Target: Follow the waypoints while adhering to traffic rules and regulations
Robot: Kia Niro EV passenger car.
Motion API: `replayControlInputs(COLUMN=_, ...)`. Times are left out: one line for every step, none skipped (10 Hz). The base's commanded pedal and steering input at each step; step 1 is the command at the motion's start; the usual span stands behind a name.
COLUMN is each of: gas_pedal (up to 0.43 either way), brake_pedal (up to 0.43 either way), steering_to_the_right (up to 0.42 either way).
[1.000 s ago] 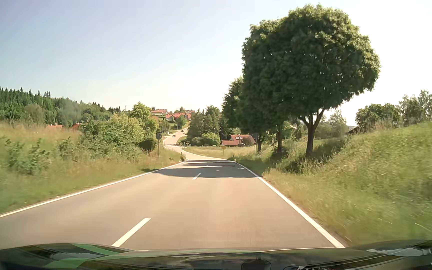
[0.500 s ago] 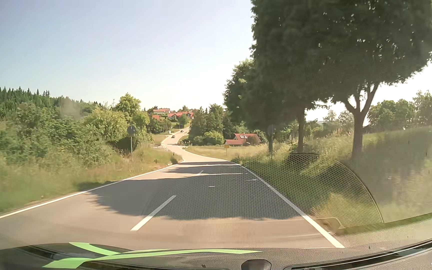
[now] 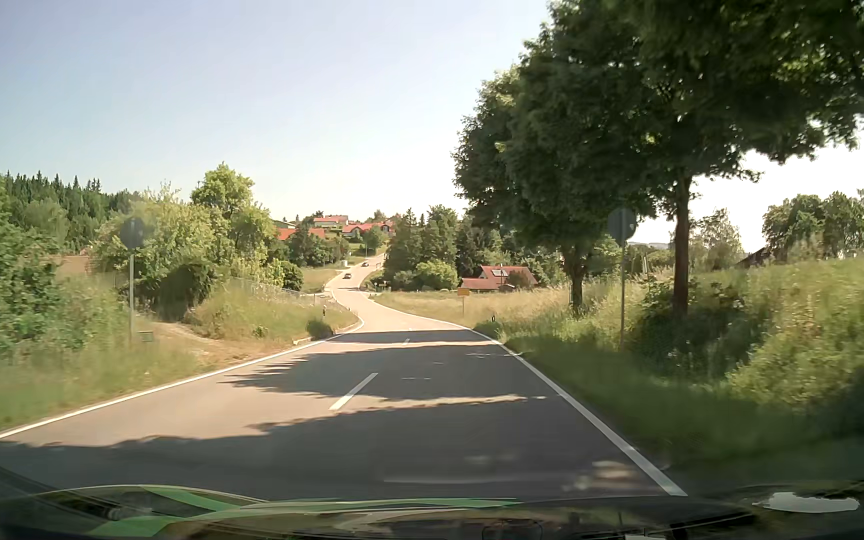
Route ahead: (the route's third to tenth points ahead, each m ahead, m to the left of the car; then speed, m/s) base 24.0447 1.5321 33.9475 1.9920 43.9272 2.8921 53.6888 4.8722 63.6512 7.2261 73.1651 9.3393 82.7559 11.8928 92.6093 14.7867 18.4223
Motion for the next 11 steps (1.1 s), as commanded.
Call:
replayControlInputs(gas_pedal=0.028, brake_pedal=0.000, steering_to_the_right=-0.015)
replayControlInputs(gas_pedal=0.028, brake_pedal=0.000, steering_to_the_right=-0.016)
replayControlInputs(gas_pedal=0.028, brake_pedal=0.000, steering_to_the_right=-0.018)
replayControlInputs(gas_pedal=0.008, brake_pedal=0.000, steering_to_the_right=-0.019)
replayControlInputs(gas_pedal=0.000, brake_pedal=0.000, steering_to_the_right=-0.019)
replayControlInputs(gas_pedal=0.000, brake_pedal=0.000, steering_to_the_right=-0.019)
replayControlInputs(gas_pedal=0.000, brake_pedal=0.000, steering_to_the_right=-0.018)
replayControlInputs(gas_pedal=0.000, brake_pedal=0.000, steering_to_the_right=-0.019)
replayControlInputs(gas_pedal=0.000, brake_pedal=0.000, steering_to_the_right=-0.019)
replayControlInputs(gas_pedal=0.000, brake_pedal=0.000, steering_to_the_right=-0.019)
replayControlInputs(gas_pedal=0.000, brake_pedal=0.000, steering_to_the_right=-0.019)
